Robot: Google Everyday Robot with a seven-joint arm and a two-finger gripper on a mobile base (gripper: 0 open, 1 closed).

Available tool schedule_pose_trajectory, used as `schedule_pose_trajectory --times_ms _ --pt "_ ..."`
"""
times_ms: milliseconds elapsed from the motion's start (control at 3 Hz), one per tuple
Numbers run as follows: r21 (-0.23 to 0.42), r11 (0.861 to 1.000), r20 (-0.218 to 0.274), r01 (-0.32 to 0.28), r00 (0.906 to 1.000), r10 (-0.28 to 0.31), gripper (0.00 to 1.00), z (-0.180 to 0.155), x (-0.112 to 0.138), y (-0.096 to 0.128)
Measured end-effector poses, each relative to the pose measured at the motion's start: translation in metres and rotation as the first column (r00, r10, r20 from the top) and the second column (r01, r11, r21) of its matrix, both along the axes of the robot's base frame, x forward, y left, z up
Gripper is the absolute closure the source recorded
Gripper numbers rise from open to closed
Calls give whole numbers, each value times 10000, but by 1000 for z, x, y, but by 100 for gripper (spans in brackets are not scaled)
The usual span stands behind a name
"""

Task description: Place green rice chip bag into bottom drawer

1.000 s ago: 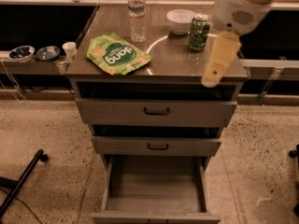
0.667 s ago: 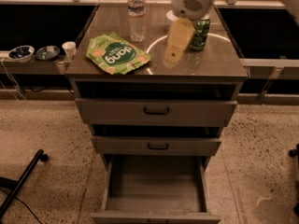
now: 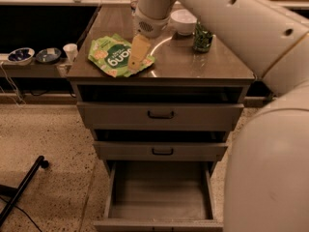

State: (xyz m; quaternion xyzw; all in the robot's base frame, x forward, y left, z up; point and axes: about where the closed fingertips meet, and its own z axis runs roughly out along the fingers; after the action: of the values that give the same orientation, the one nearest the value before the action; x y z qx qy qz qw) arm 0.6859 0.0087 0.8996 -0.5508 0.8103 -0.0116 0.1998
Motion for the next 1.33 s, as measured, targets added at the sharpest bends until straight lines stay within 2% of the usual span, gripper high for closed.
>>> schedule_pose_trajectory --times_ms 333,667,1000,1333 --pt "473 9982 -392 379 9986 -361 0 -35 24 28" --pt "716 9974 -926 -115 9955 182 0 -55 26 74" --pt "710 9974 -889 -121 9959 184 0 -59 28 75" --pt "458 9989 -540 115 9985 -90 2 -72 36 66"
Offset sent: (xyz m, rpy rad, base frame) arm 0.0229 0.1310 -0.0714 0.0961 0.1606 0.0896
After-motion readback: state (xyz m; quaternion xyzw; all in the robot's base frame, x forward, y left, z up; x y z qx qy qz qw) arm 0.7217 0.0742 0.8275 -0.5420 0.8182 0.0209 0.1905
